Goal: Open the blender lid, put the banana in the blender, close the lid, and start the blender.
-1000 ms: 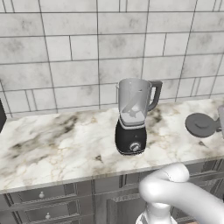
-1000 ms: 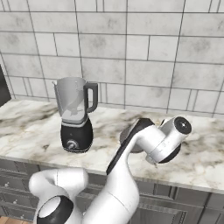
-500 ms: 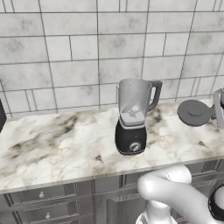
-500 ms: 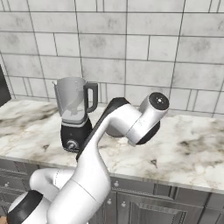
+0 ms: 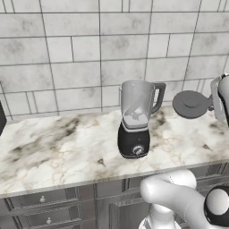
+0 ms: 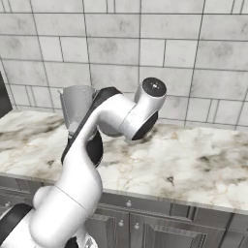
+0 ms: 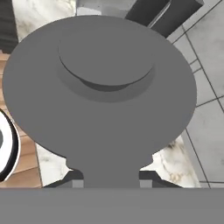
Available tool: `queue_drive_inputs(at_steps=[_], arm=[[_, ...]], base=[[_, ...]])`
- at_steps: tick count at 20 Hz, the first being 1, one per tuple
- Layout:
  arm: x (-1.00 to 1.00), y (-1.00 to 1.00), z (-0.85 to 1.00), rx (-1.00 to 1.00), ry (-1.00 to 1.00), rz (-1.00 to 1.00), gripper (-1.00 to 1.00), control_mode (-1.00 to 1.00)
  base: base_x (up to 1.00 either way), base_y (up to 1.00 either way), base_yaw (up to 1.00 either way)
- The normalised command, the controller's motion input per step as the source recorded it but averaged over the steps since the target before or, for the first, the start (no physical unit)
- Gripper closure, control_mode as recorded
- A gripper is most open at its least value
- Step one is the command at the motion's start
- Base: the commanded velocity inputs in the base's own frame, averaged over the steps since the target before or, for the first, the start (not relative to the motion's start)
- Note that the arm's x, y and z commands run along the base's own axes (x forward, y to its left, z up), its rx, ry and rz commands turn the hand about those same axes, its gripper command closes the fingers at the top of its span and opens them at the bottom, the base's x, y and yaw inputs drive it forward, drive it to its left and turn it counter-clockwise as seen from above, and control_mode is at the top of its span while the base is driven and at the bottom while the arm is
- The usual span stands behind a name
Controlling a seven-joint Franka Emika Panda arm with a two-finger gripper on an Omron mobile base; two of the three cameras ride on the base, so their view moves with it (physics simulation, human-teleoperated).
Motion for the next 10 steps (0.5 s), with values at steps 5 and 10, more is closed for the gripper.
queue_drive_inputs(at_steps=[5, 10], arm=[[-0.05, 0.34, 0.49, 0.0, 0.0, 0.09, 1.0, -1.0], [-0.08, 0.35, 0.37, 0.0, -0.03, 0.1, 1.0, -1.0]], base=[[0.0, 0.0, 0.0], [0.0, 0.0, 0.0]])
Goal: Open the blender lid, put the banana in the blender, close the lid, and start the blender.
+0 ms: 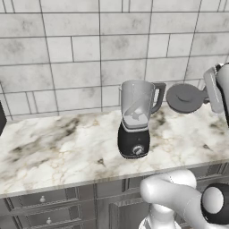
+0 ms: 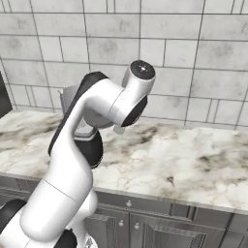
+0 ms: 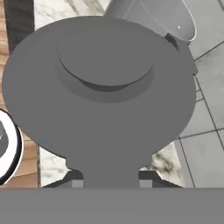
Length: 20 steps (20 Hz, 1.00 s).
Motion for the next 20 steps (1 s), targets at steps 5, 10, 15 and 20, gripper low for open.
queue_drive_inputs(at_steps=[5, 10, 15, 20], arm=[[-0.06, 0.39, 0.32, 0.0, -0.01, 0.13, 1.0, -1.0], [-0.08, 0.35, 0.3, 0.0, -0.04, 0.14, 1.0, -1.0], [-0.02, 0.42, 0.34, 0.01, -0.06, 0.12, 1.0, -1.0], [0.08, 0.52, 0.27, 0.0, -0.01, 0.08, 1.0, -1.0]], base=[[0.0, 0.0, 0.0], [0.0, 0.0, 0.0], [0.0, 0.0, 0.0], [0.0, 0.0, 0.0]])
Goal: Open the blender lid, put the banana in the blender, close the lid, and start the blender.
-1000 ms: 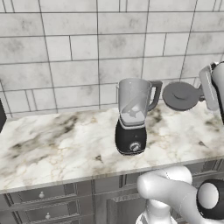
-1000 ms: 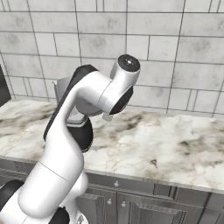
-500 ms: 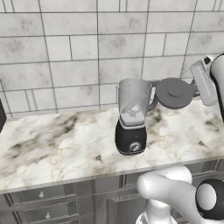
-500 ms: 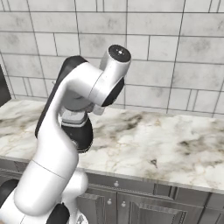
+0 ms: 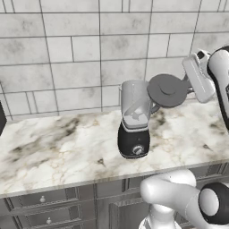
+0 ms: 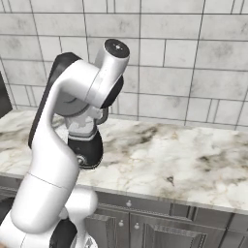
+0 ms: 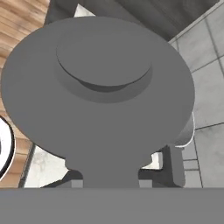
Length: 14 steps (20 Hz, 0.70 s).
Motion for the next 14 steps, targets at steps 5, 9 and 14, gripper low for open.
queue_drive_inputs(at_steps=[5, 9, 14], arm=[[0.53, 0.39, 0.28, 0.0, 0.0, 0.02, 1.0, -1.0], [0.54, 0.16, 0.09, 0.0, 0.0, 0.01, 1.0, -1.0], [0.33, 0.08, 0.0, 0.0, 0.02, 0.0, 1.0, -1.0]], base=[[0.0, 0.0, 0.0], [0.0, 0.0, 0.0], [0.0, 0.0, 0.0]])
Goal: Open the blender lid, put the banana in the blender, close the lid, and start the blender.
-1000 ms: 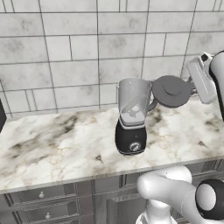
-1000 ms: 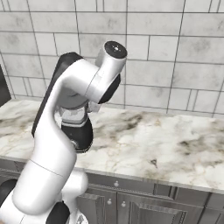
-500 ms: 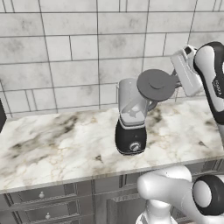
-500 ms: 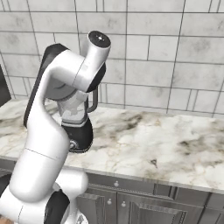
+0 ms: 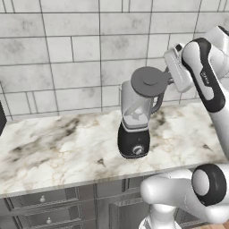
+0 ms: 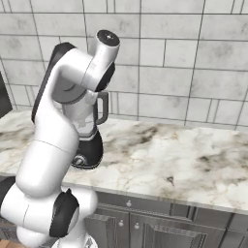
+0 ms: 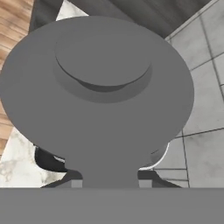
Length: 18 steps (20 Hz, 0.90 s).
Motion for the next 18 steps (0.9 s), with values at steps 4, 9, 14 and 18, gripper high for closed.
queue_drive_inputs(at_steps=[4, 9, 14, 18], arm=[[0.16, 0.0, 0.0, 0.0, 0.01, 0.0, 1.0, -1.0], [0.15, 0.01, 0.0, 0.0, 0.02, 0.0, 1.0, -1.0], [0.24, 0.17, 0.0, 0.0, 0.08, -0.01, 1.0, -1.0], [0.33, 0.03, 0.0, 0.0, 0.06, 0.0, 1.0, -1.0]], base=[[0.0, 0.0, 0.0], [0.0, 0.0, 0.0], [0.0, 0.0, 0.0], [0.0, 0.0, 0.0]])
